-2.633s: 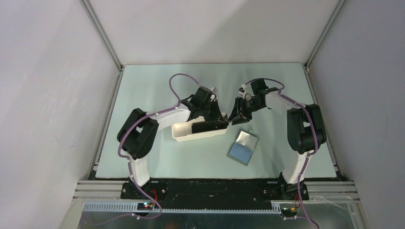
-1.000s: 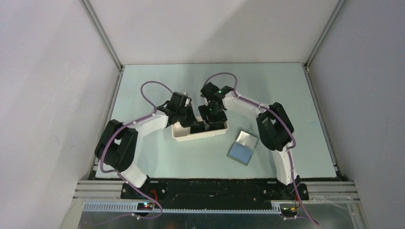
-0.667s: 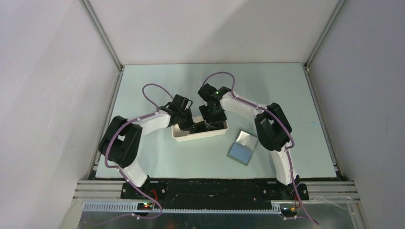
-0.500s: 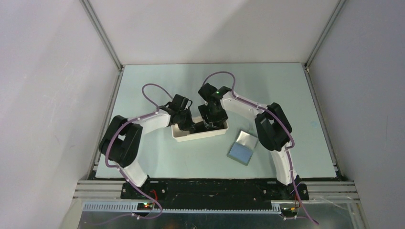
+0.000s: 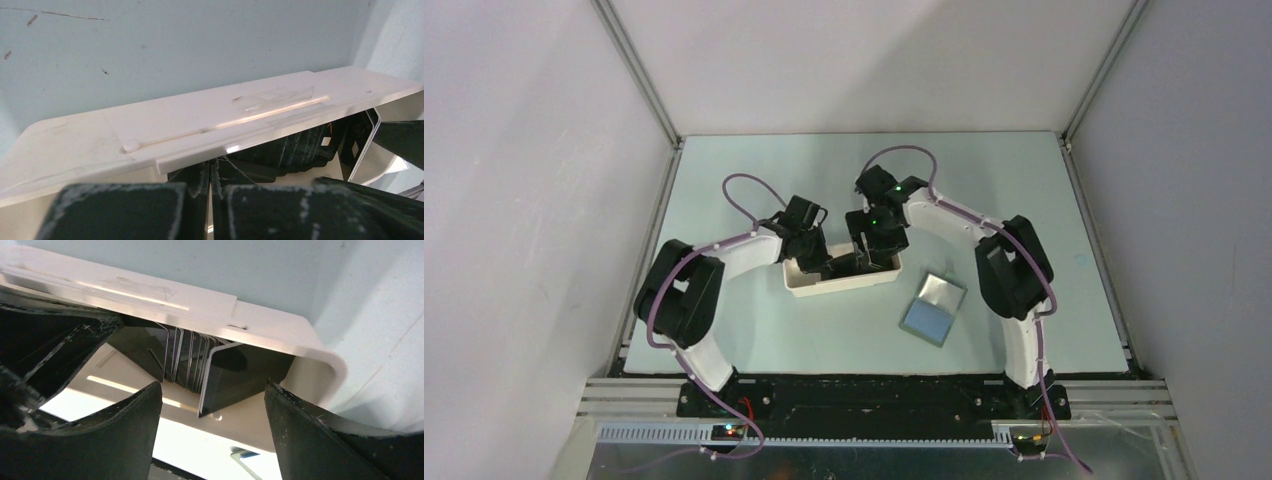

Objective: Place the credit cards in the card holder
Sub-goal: Adjust the credit card in the storage box.

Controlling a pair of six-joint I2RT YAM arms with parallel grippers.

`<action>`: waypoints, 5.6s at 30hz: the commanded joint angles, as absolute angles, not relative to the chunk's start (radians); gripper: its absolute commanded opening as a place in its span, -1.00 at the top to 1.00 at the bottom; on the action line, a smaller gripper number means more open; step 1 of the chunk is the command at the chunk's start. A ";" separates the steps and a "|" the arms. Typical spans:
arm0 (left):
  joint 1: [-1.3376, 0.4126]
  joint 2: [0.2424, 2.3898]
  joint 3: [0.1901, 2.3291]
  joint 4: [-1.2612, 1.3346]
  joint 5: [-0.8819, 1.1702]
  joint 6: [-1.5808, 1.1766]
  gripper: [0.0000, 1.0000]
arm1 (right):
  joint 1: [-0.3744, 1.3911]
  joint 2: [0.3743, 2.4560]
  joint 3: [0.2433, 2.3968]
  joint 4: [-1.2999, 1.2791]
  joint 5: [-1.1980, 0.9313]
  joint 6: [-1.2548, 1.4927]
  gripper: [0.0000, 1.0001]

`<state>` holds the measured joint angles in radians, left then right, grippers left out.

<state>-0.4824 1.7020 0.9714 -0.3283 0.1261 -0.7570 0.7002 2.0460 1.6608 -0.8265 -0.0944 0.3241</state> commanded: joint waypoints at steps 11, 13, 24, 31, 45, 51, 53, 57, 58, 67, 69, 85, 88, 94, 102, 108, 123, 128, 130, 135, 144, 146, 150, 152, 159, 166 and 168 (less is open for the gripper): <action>-0.484 1.757 0.968 -0.357 0.093 -0.730 1.00 | 0.605 1.963 1.645 -0.770 -0.228 0.351 -0.31; -0.485 1.759 0.969 -0.357 0.094 -0.729 1.00 | 0.606 1.974 1.654 -0.774 -0.235 0.350 -0.29; -0.485 1.763 0.969 -0.357 0.092 -0.729 1.00 | 0.621 2.037 1.714 -0.838 -0.189 0.334 -0.15; -0.485 1.763 0.969 -0.357 0.093 -0.729 1.00 | 0.620 2.029 1.710 -0.840 -0.183 0.336 0.11; -0.485 1.765 0.970 -0.357 0.098 -0.727 1.00 | 0.597 1.993 1.684 -0.824 -0.225 0.334 0.19; -0.485 1.767 0.972 -0.357 0.097 -0.726 1.00 | 0.568 1.969 1.641 -0.791 -0.289 0.339 0.09; -0.484 1.769 0.973 -0.356 0.098 -0.726 1.00 | 0.560 1.971 1.637 -0.790 -0.297 0.338 0.08; -0.485 1.770 0.972 -0.357 0.100 -0.726 1.00 | 0.555 1.973 1.631 -0.790 -0.304 0.335 0.09; -0.484 1.769 0.972 -0.357 0.101 -0.726 1.00 | 0.553 1.972 1.629 -0.789 -0.307 0.334 0.09; -0.485 1.772 0.973 -0.357 0.103 -0.724 1.00 | 0.518 1.931 1.582 -0.750 -0.407 0.336 0.01; -0.485 1.772 0.974 -0.357 0.103 -0.723 1.00 | 0.508 1.921 1.568 -0.738 -0.422 0.336 -0.09; -0.485 1.773 0.974 -0.357 0.104 -0.723 1.00 | 0.528 1.989 1.613 -0.753 -0.396 0.337 0.05; -0.485 1.774 0.973 -0.357 0.104 -0.723 1.00 | 0.530 1.996 1.614 -0.753 -0.393 0.338 0.14; -0.485 1.773 0.973 -0.356 0.102 -0.723 1.00 | 0.532 2.004 1.612 -0.757 -0.380 0.335 0.30; -0.485 1.773 0.973 -0.357 0.102 -0.723 1.00 | 0.532 1.999 1.610 -0.755 -0.390 0.332 0.40; -0.486 1.774 0.973 -0.357 0.104 -0.722 1.00 | 0.538 1.981 1.608 -0.742 -0.413 0.337 0.20; -0.485 1.775 0.974 -0.357 0.105 -0.721 1.00 | 0.555 2.029 1.625 -0.764 -0.372 0.336 0.32; -0.485 1.775 0.974 -0.357 0.105 -0.721 1.00 | 0.554 2.013 1.622 -0.763 -0.383 0.336 0.49; -0.485 1.775 0.974 -0.357 0.105 -0.722 1.00 | 0.552 2.006 1.620 -0.762 -0.390 0.335 0.52; -0.485 1.776 0.974 -0.357 0.106 -0.721 1.00 | 0.537 1.976 1.605 -0.757 -0.421 0.337 0.52; -0.485 1.778 0.975 -0.356 0.107 -0.721 1.00 | 0.485 1.936 1.546 -0.739 -0.452 0.330 0.48; -0.485 1.778 0.975 -0.356 0.107 -0.721 1.00 | 0.474 1.931 1.533 -0.729 -0.484 0.331 0.47; -0.485 1.778 0.974 -0.356 0.108 -0.721 1.00 | 0.456 1.919 1.510 -0.713 -0.521 0.328 0.46; -0.485 1.778 0.975 -0.357 0.108 -0.721 1.00 | 0.446 1.914 1.498 -0.706 -0.542 0.324 0.44; -0.486 1.776 0.981 -0.357 0.116 -0.713 1.00 | 0.401 1.896 1.454 -0.687 -0.594 0.312 0.36; -0.495 1.782 0.991 -0.357 0.121 -0.706 1.00 | 0.361 1.853 1.442 -0.722 -0.547 0.280 0.19; -0.496 1.783 0.992 -0.356 0.120 -0.704 1.00 | 0.360 1.840 1.444 -0.740 -0.507 0.269 0.16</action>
